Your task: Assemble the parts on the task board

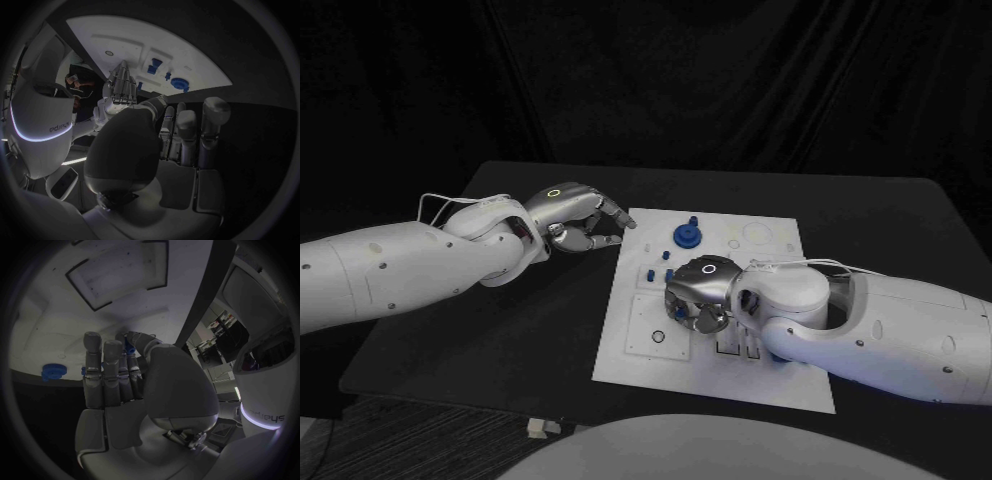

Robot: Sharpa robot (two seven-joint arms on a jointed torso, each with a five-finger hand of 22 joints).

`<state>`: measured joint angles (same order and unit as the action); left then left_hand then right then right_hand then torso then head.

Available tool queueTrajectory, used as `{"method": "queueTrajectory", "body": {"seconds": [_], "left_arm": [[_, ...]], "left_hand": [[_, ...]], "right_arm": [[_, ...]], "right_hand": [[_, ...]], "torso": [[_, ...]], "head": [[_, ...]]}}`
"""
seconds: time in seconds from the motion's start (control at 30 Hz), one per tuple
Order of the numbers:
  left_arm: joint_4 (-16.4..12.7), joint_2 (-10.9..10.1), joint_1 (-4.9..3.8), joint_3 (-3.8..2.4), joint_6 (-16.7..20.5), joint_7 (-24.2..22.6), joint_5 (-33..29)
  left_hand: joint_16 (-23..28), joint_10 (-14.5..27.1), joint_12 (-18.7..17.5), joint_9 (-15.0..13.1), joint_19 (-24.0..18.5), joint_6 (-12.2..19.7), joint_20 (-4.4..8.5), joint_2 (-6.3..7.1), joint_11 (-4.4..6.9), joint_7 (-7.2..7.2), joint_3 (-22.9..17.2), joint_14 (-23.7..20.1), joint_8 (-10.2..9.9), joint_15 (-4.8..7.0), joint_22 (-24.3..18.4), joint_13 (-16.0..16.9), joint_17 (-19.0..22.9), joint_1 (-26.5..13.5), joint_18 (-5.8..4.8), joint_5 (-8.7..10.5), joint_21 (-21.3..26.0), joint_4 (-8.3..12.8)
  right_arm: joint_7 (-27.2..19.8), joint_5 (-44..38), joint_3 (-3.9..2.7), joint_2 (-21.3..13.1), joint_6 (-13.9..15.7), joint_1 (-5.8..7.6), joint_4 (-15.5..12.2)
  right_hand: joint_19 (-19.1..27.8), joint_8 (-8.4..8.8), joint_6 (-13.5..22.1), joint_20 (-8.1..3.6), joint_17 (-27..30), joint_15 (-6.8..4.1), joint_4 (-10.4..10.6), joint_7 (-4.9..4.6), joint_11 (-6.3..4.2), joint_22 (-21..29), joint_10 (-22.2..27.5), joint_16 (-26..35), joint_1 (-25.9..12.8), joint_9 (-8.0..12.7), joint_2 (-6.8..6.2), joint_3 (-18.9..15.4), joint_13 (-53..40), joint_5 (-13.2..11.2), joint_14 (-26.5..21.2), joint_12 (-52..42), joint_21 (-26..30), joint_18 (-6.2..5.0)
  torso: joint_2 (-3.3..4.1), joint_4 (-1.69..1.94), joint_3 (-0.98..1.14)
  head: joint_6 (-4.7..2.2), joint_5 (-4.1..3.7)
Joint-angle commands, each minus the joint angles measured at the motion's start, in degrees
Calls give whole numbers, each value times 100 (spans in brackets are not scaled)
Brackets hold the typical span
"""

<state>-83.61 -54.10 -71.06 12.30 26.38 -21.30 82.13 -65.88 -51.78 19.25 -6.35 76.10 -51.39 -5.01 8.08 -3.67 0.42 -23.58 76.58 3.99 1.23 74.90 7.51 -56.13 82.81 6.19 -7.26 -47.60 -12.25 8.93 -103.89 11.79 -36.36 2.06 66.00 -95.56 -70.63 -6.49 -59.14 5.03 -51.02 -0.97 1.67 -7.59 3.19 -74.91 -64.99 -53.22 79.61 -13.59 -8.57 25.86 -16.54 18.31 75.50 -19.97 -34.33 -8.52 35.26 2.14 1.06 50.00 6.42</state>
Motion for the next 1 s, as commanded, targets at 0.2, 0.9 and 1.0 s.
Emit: {"method": "queueTrajectory", "body": {"seconds": [0.2, 0.9, 1.0], "left_arm": [[-8, 8, 12, -5, -20, -64, -39], [-5, 6, 17, -5, -49, -50, -39], [-4, 6, 18, -5, -53, -48, -39]], "left_hand": [[36, -13, 29, 10, -42, -9, 9, -52, -11, 46, -37, -44, -17, 10, 594, 9, 13, -8, 64, -35, 48, 13], [39, -14, 33, 12, -44, -6, 8, -53, -11, 45, -38, -46, -19, 10, 593, 10, 17, -7, 65, -35, 56, 13], [39, -14, 33, 12, -44, -6, 8, -53, -11, 45, -38, -46, -19, 10, 593, 10, 17, -7, 65, -35, 56, 13]], "right_arm": [[26, -17, 0, -22, -3, -15, -18], [35, -17, 0, -68, 118, -17, -41], [37, -17, 0, -76, 144, -17, -43]], "right_hand": [[4, 87, 122, -6, 61, -24, 41, 34, -40, -140, 22, 117, -76, 44, 3, 31, 27, -173, 35, 36, 131, -76], [64, -13, -11, -38, 329, -58, 66, 140, -85, -17, -12, 453, -91, -22, 16, -2, 50, -254, -39, 71, 518, -117], [54, -35, -35, -40, 332, -61, 77, 159, -87, -8, -21, 464, -100, -40, 25, -12, 53, -261, -28, 73, 533, -116]], "torso": [[0, -3, 1], [0, -1, 1], [1, -1, 0]], "head": [[0, -2], [0, -2], [0, -7]]}}
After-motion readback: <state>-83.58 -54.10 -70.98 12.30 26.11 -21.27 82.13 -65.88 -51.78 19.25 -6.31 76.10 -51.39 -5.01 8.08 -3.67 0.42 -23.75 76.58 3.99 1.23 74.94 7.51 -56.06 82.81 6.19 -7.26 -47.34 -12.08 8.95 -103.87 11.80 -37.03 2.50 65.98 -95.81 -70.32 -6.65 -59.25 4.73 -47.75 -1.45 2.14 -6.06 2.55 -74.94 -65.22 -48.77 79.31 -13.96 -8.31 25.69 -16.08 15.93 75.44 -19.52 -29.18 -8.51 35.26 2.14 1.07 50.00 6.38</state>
